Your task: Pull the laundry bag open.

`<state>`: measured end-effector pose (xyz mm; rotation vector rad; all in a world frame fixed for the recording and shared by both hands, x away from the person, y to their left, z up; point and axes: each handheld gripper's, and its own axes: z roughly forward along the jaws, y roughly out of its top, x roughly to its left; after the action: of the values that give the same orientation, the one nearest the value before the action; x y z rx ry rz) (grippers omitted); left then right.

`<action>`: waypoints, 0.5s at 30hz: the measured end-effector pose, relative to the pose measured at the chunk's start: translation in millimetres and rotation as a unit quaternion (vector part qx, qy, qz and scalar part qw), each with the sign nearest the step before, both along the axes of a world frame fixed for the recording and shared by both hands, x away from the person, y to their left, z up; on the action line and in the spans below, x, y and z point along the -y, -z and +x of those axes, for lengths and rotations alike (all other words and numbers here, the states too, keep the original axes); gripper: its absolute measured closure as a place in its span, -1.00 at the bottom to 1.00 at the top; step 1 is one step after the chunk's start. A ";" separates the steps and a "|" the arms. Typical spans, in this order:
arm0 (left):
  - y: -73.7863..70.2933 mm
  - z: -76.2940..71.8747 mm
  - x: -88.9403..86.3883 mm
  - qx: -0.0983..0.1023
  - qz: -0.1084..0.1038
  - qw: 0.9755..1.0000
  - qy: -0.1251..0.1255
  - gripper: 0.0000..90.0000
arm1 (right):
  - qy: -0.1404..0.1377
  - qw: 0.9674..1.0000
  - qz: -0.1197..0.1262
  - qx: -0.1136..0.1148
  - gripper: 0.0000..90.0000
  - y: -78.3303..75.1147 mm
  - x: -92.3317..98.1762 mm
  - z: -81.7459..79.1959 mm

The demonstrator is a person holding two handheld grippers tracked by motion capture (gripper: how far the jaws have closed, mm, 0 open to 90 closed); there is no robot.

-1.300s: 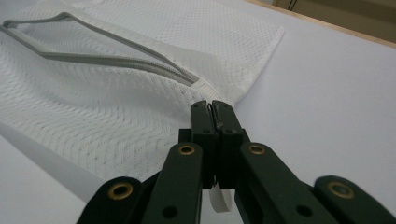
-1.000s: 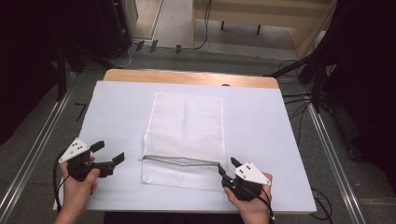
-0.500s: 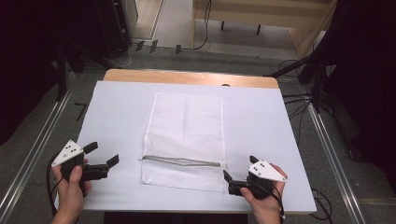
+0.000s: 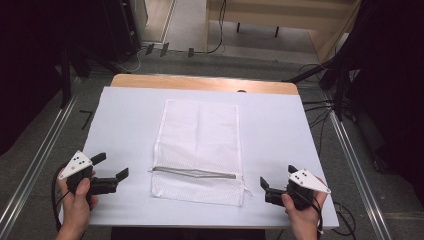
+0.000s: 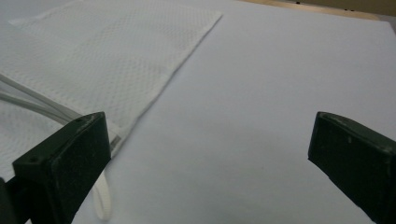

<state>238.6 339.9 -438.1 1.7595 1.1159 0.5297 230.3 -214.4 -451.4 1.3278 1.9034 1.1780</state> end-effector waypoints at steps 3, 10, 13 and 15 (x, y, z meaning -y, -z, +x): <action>0.4 -0.1 0.8 -0.003 0.001 1.000 0.003 -1.00 | 0.008 1.000 0.002 0.000 -1.00 1.0 8.8 1.0; 1.6 0.3 1.7 -0.003 0.008 1.000 0.008 -1.00 | 0.027 1.000 0.011 -0.004 -0.99 3.6 28.3 3.3; 1.9 0.6 1.4 -0.003 0.009 1.000 0.007 -1.00 | 0.031 0.999 0.015 -0.001 -0.99 4.4 35.7 3.9; 2.2 0.6 1.2 -0.004 0.011 1.000 0.005 -1.00 | 0.033 0.999 0.019 -0.001 -0.98 4.8 40.6 4.2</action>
<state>239.2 338.7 -440.3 1.7860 1.1114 0.5304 234.4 -255.1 -456.2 1.4017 1.8325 1.1845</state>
